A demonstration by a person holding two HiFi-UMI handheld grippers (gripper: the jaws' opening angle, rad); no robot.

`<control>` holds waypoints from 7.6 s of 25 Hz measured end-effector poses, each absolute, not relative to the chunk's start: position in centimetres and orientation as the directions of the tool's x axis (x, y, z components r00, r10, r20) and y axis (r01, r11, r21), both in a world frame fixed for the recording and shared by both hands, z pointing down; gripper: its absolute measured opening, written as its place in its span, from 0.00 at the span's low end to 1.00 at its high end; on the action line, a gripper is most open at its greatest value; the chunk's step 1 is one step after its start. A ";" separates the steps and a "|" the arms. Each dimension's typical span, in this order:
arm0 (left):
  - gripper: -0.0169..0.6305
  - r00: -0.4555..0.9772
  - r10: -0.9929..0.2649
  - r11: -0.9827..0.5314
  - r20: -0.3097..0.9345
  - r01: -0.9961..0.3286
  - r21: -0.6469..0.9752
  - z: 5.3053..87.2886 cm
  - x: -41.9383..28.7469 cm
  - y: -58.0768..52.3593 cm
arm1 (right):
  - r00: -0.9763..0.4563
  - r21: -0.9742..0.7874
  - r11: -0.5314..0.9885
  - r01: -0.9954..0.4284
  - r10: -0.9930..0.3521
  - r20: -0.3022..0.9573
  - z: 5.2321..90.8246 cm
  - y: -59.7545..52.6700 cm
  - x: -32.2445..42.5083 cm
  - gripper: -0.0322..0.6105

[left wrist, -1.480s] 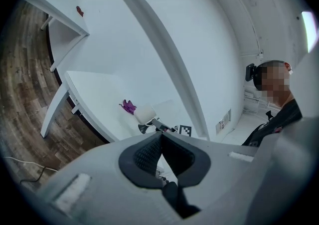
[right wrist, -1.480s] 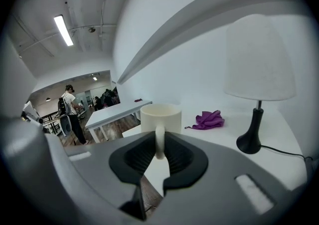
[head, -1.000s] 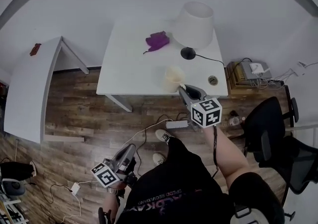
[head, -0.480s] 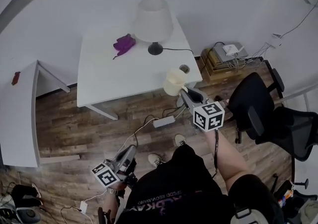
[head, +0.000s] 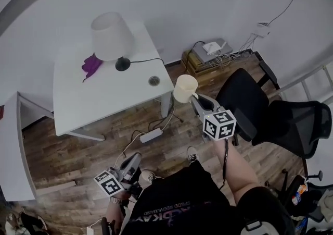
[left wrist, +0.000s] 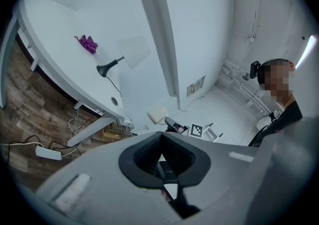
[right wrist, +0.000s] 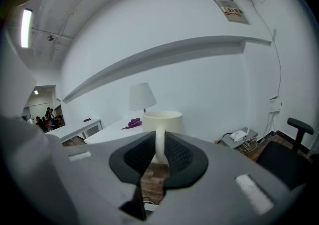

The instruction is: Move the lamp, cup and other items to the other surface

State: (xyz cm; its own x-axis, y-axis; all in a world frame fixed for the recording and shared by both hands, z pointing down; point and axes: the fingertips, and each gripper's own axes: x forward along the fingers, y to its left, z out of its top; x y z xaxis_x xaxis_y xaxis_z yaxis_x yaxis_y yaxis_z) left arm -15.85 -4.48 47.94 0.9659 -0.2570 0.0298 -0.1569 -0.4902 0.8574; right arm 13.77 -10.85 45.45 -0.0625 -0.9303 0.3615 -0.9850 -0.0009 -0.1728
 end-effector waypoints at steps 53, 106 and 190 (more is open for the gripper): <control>0.02 0.887 0.067 -0.384 0.456 -0.399 0.833 54.6 12.6 4.9 | 0.382 -0.141 -0.688 -0.712 -0.547 0.745 74.4 9.4 68.0 0.14; 0.02 0.926 0.006 -0.358 0.378 -0.351 0.865 55.7 12.2 6.7 | 0.163 -0.136 -0.594 -0.793 -0.422 0.892 79.2 19.5 61.7 0.15; 0.02 0.907 -0.419 -0.508 0.025 -0.257 0.822 47.5 -21.2 12.2 | -0.890 -0.658 0.602 -0.453 -0.348 0.295 50.2 13.5 -18.1 0.06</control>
State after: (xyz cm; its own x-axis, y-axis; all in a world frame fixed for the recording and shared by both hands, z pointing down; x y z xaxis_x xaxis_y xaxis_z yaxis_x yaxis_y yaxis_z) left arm -21.25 12.21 47.51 0.9075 -0.4193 0.0247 -0.2570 -0.5077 0.8223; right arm -18.14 13.55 50.20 -0.8901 -0.3478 0.2946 -0.4529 0.6019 -0.6577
